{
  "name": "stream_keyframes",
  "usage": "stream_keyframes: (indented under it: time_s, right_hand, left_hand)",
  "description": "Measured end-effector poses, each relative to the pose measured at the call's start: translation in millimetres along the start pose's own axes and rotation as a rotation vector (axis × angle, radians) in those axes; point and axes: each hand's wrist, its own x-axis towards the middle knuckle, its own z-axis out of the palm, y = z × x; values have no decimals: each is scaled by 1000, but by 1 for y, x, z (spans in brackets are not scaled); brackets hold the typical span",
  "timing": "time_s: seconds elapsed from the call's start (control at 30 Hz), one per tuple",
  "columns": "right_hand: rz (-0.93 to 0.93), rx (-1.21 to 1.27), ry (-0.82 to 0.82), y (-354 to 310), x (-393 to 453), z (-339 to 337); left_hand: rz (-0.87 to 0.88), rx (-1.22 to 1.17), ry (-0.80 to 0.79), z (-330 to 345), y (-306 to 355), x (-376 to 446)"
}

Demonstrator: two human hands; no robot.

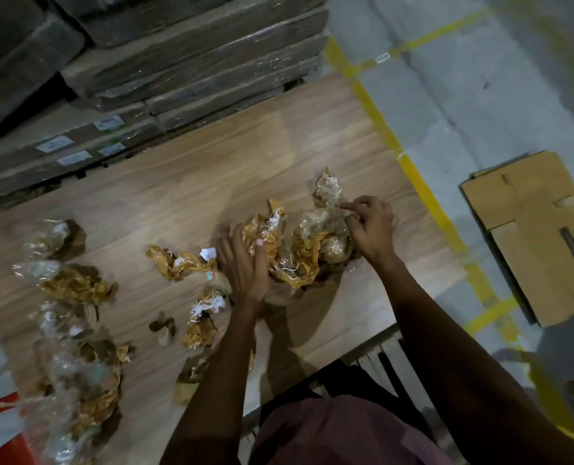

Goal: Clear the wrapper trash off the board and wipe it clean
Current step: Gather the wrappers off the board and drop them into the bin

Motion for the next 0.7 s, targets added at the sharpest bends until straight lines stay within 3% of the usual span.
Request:
stream_keyframes:
  time_s: [0.17, 0.43, 0.57, 0.7]
  right_hand:
    - [-36, -169, -13, 5, -35, -6]
    - [-106, 184, -90, -17, -48, 35]
    - [-46, 395, -5, -36, -50, 59]
    - [-84, 348, 14, -42, -44, 66]
  left_hand:
    - [27, 3, -89, 15, 9, -9]
    - [241, -57, -267, 41, 22, 5]
    - [152, -218, -272, 47, 32, -4]
    - [107, -343, -225, 54, 36, 0]
